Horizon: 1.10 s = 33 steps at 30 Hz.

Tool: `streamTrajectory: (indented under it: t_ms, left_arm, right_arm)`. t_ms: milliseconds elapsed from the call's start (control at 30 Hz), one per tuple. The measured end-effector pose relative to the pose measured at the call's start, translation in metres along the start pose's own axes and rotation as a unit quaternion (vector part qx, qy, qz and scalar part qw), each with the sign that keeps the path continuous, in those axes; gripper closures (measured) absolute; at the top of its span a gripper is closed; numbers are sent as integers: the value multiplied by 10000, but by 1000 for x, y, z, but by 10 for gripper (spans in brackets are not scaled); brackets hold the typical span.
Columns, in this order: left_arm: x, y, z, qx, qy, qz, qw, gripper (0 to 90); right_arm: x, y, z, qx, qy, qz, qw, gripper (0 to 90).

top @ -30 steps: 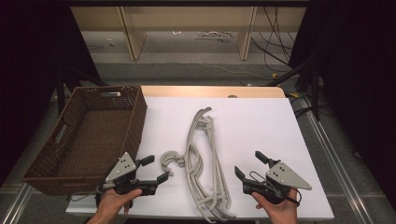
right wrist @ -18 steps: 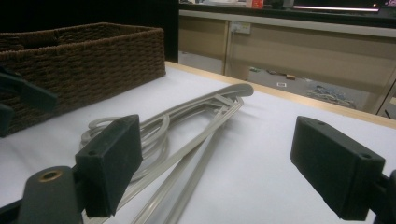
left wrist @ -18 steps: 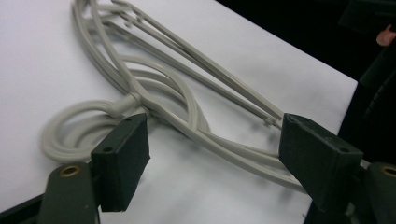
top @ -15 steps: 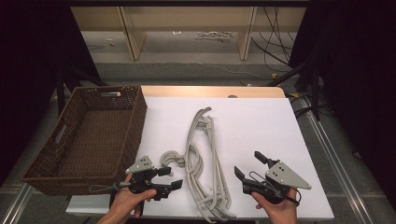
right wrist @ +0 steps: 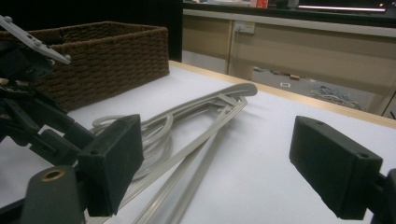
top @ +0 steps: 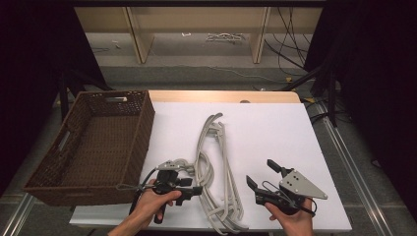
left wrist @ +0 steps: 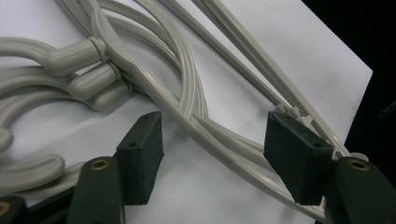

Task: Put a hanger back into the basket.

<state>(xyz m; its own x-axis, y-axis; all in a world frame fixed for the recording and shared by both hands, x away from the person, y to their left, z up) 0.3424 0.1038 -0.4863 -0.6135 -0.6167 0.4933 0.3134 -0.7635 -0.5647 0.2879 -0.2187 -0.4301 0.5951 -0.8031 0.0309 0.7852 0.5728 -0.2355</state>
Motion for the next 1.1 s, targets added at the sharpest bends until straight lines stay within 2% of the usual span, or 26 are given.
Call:
streamTrajectory:
  t_ms: [33,67,133,200,300,333,433,467,567,667,700,733,800,933,1000,1067,1100]
  left_arm:
    - [0,0,0,0,0,0,10000,394]
    - [-1,4,1,-123,8,39,9999,392]
    - [-3,5,2,-136,3,87,9999,391]
    - [-7,9,5,-189,-181,-10,9997,409]
    - [-8,11,6,-251,-208,59,9994,428]
    - [-11,14,7,-292,-316,39,9991,438]
    - [-13,15,8,-243,-419,44,9988,477]
    - [-15,16,10,-238,-531,-32,9983,491]
    - [-17,18,11,-287,-551,-17,9981,513]
    - [-21,21,11,-279,-810,-182,9962,578]
    - [-23,21,12,-251,-766,-174,9966,578]
    - [-24,19,13,-212,-882,-204,9957,614]
    - [-25,18,13,-212,-882,-261,9955,656]
    - [-27,16,13,-181,-976,-298,9946,676]
    - [-30,17,12,-109,-1204,-407,9918,683]
    - [-32,15,11,14,-1315,-330,9908,705]
    - [-33,14,11,17,-1388,-382,9896,713]
  right_arm:
    - [0,0,0,0,0,0,10000,186]
    - [0,0,0,25,-18,3,10000,190]
    - [0,0,0,29,-39,1,10000,191]
    - [0,0,0,19,-49,15,10000,193]
    - [0,0,0,11,-61,24,10000,194]
    - [0,0,0,12,-57,39,10000,195]
    - [0,0,0,19,-63,35,10000,198]
    - [0,0,0,12,-65,39,10000,199]
    - [0,0,0,-23,-62,63,10000,200]
    - [0,0,0,-30,-70,69,9999,205]
    - [0,0,0,-30,-70,69,9999,205]
    - [1,0,1,-15,-78,72,9999,206]
    - [1,0,0,-22,-71,73,9999,208]
    - [1,1,0,-1,-64,103,9999,209]
    - [1,0,0,-7,-69,100,9999,210]
    - [2,0,0,-11,-58,108,9999,211]
    - [2,0,0,14,-53,87,9999,211]
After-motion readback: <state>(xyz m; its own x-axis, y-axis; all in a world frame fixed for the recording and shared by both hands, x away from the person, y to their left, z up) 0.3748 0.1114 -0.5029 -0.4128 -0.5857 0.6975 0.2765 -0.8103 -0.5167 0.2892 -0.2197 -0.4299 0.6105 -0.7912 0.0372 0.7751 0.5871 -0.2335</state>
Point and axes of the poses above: each handheld gripper's, and its own axes: y roughly forward along the jaws, z roughly out of its top, x roughly to its right, the point moved 1 cm from there along y, roughly forward along the jaws, and after that the axes turned 1 degree about -y, right-handed, at the moved point
